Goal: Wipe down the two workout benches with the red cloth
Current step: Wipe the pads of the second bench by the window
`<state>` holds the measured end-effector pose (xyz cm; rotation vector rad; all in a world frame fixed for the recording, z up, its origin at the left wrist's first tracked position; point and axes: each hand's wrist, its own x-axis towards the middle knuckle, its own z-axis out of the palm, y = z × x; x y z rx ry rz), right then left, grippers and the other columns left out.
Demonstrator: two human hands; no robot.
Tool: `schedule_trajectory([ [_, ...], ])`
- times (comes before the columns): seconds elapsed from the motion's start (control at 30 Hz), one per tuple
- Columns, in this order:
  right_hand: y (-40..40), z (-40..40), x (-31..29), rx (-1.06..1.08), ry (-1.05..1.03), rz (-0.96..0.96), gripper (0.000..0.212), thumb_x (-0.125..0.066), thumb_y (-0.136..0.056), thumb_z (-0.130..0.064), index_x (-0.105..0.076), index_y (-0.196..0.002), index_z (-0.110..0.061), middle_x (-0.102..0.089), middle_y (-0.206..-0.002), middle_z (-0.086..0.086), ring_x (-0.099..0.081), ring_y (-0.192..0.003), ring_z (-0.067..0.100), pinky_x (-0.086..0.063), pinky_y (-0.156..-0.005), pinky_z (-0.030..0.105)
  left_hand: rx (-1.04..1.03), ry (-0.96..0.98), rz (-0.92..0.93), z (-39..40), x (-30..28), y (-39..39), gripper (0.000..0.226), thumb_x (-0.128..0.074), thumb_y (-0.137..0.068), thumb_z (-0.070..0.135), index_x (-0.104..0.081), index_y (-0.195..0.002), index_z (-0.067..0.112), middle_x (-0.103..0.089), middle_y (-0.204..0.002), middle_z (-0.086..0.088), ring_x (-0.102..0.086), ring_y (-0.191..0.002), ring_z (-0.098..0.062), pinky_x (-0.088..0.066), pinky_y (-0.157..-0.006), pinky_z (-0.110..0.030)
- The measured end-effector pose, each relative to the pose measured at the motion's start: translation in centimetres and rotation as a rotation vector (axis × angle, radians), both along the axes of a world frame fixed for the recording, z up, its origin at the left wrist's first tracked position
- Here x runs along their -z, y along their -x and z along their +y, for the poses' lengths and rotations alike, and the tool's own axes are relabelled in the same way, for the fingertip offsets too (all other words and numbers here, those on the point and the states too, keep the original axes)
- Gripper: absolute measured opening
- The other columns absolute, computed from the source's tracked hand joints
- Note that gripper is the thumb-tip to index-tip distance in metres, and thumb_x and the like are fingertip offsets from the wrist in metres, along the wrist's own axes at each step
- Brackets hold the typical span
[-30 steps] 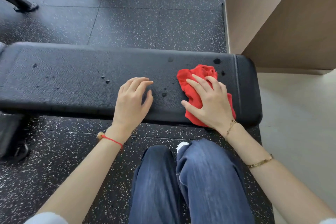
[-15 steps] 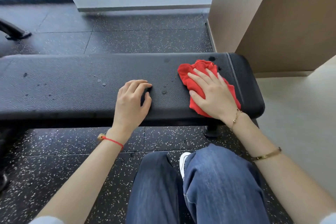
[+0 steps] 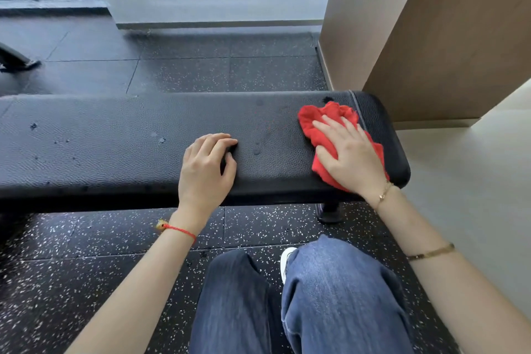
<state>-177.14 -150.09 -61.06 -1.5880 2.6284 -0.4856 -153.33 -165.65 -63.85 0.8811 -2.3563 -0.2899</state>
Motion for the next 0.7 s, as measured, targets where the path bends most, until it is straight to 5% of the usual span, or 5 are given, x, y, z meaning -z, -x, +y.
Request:
schedule_trajectory([
  [0.13, 0.9, -4.8, -0.6, 0.080, -0.053, -0.012, 0.054, -0.044, -0.095, -0.037, -0.036, -0.148, -0.030, -0.026, -0.159, -0.007, -0.017, -0.148, 0.024, -0.005, -0.122, 0.042, -0.007, 0.000, 0.000, 0.1, 0.0, 0.1, 0.024, -0.054, -0.092, 0.015, -0.067, -0.112, 0.014, -0.066, -0.119, 0.001, -0.057, -0.116, -0.024, -0.042, -0.104, -0.039],
  [0.33, -2.1, -3.7, -0.4, -0.143, -0.034, -0.021, 0.054, -0.046, -0.093, -0.033, -0.039, -0.146, -0.032, -0.030, -0.157, -0.010, -0.019, -0.148, 0.021, -0.005, -0.123, 0.042, -0.001, 0.013, 0.003, -0.1, 0.1, 0.0, 0.025, -0.053, -0.093, 0.016, -0.067, -0.113, 0.014, -0.066, -0.120, 0.001, -0.057, -0.116, -0.024, -0.043, -0.104, -0.040],
  [0.57, 4.7, -3.7, -0.7, 0.175, -0.068, -0.012, 0.052, -0.043, -0.095, -0.031, -0.038, -0.147, -0.030, -0.029, -0.159, -0.006, -0.018, -0.148, 0.025, -0.004, -0.122, 0.043, -0.019, 0.027, 0.021, 0.0, 0.3, 0.2, 0.025, -0.054, -0.091, 0.016, -0.068, -0.111, 0.016, -0.067, -0.119, 0.002, -0.058, -0.115, -0.024, -0.044, -0.102, -0.039],
  [0.7, 3.3, -8.9, -1.1, 0.097, -0.078, -0.065, 0.052, -0.041, -0.096, -0.032, -0.036, -0.148, -0.031, -0.026, -0.160, -0.008, -0.014, -0.149, 0.024, -0.001, -0.122, 0.041, -0.019, 0.025, 0.020, -0.1, 0.2, 0.1, 0.024, -0.055, -0.090, 0.015, -0.069, -0.110, 0.016, -0.067, -0.119, 0.002, -0.058, -0.115, -0.024, -0.042, -0.103, -0.038],
])
